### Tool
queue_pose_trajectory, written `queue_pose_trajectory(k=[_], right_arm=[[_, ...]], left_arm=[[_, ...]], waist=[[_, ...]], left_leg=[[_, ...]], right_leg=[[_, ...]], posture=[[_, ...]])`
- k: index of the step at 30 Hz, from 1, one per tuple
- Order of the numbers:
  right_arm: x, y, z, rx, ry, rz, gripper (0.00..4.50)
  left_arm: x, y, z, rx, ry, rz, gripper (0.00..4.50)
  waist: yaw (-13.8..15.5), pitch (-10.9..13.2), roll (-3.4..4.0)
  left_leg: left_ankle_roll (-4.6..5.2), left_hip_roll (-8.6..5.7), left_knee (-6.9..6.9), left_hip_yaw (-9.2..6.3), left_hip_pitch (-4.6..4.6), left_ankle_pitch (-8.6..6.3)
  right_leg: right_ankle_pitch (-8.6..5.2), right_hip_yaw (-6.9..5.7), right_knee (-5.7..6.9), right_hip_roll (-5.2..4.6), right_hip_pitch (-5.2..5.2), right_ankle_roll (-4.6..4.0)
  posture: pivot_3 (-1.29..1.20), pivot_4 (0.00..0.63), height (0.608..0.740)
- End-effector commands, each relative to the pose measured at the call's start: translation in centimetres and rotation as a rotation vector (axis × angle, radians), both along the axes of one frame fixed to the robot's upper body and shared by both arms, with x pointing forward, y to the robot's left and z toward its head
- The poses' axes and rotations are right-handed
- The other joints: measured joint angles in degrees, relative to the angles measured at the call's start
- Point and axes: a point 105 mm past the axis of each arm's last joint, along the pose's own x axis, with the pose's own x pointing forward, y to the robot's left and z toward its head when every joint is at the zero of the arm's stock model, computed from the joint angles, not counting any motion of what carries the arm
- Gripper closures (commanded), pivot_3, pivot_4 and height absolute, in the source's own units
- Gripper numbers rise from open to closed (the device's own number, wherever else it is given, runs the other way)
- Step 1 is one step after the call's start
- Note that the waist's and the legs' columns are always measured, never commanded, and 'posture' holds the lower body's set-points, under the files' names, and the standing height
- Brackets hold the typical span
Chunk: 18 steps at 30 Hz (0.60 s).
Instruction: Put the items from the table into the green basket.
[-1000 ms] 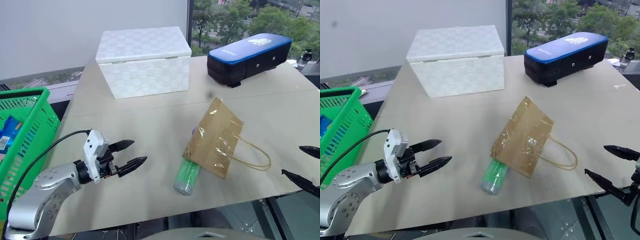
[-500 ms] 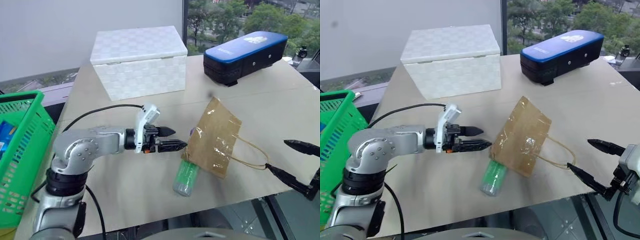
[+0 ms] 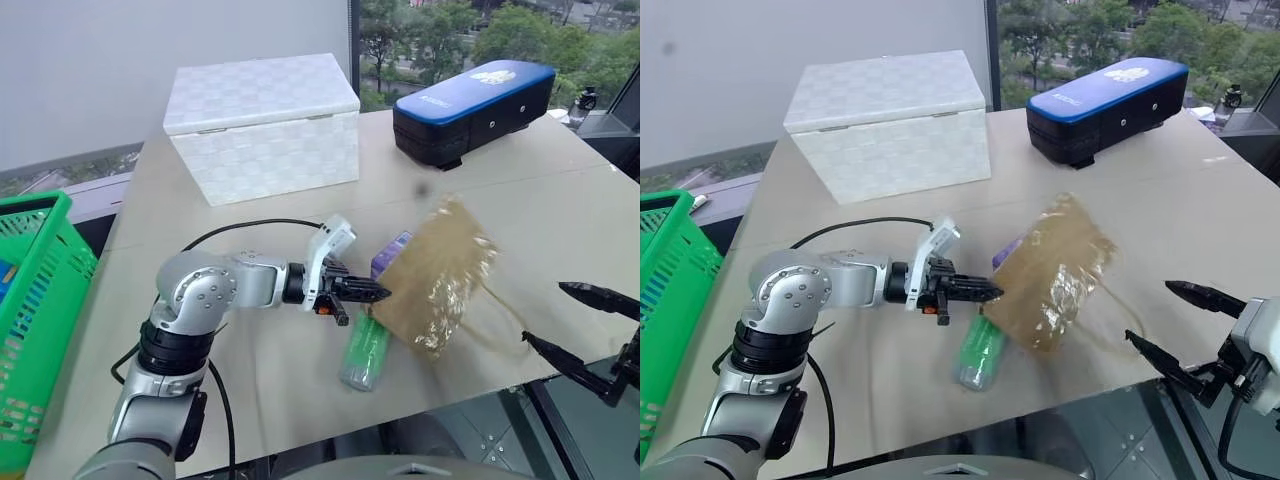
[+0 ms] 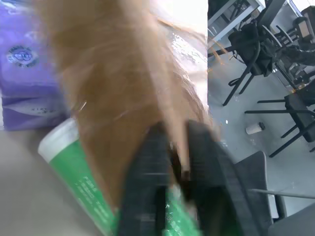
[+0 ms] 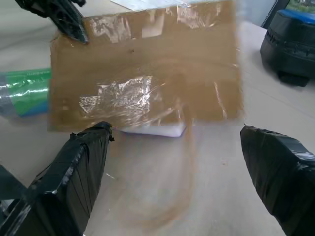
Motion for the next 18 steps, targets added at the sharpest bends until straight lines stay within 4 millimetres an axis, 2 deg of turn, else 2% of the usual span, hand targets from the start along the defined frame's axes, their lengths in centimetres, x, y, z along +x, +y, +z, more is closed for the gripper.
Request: queue_pose_trajectory(k=[1,3,7,11,15,16,17,18], right_arm=[[0.6,1.1,0.9,0.02,-0.067,0.05,0.0],[1.1,1.7,1.1,0.043,-0.085,0.073,0.0],[2.1,2.9,1.2,0.065,-0.1,0.135,0.0],[3.4,3.7,1.3,0.08,-0.11,0.191,0.0],[4.3,4.0,1.3,0.081,-0.11,0.221,0.0],[4.5,4.1,1.3,0.08,-0.109,0.226,0.0],[4.6,4.1,1.2,0.079,-0.107,0.231,0.0],[4.7,4.1,1.2,0.079,-0.107,0.234,0.0]], left_arm=[[3.0,4.1,1.9,-0.068,-0.136,0.287,4.49],[3.9,7.2,2.1,-0.082,-0.164,0.466,4.49],[3.7,13.0,1.7,-0.045,-0.19,0.737,4.49],[4.4,18.5,0.7,0.009,-0.155,1.045,4.49],[5.1,20.8,0.1,0.039,-0.115,1.189,4.49],[5.2,21.1,0.0,0.042,-0.101,1.203,3.94],[5.2,21.1,0.0,0.041,-0.089,1.199,3.67],[5.2,21.1,0.1,0.035,-0.086,1.191,3.14]], waist=[[-0.3,-0.05,0.04],[-0.16,-0.06,0.02],[0.42,-0.14,-0.03],[3.01,-0.31,-0.29],[5.88,-0.78,-0.52],[6.48,-0.84,-0.56],[7.01,-0.95,-0.61],[7.28,-1.02,-0.61]], left_leg=[[0.0,0.01,-0.01,0.01,0.01,0.0],[0.0,0.03,0.0,0.02,0.05,0.0],[0.01,0.04,0.01,-0.02,0.08,-0.01],[0.01,-0.01,0.05,-0.18,0.0,0.0],[-0.03,-0.08,0.1,-0.36,-0.08,0.02],[-0.16,-0.1,0.1,-0.5,-0.11,0.09],[-0.17,-0.11,0.11,-0.51,-0.1,0.1],[-0.2,-0.15,0.12,-0.66,-0.14,0.11]], right_leg=[[0.0,0.02,-0.01,0.0,0.0,0.0],[0.01,0.07,0.04,0.01,0.0,0.0],[0.01,0.04,0.11,0.0,0.0,0.0],[0.01,-0.11,0.09,-0.1,0.0,-0.01],[0.14,-0.3,0.06,-0.2,0.0,-0.23],[0.15,-0.41,0.0,-0.23,-0.01,-0.25],[0.16,-0.43,-0.02,-0.23,-0.05,-0.26],[0.17,-0.5,-0.05,-0.27,-0.07,-0.28]], posture=[[-0.18,0.039,0.74],[-0.15,0.034,0.74],[-0.08,0.024,0.74],[-0.02,0.016,0.74],[0.0,0.009,0.74],[0.0,0.009,0.74],[0.01,0.006,0.74],[0.01,0.006,0.74]])
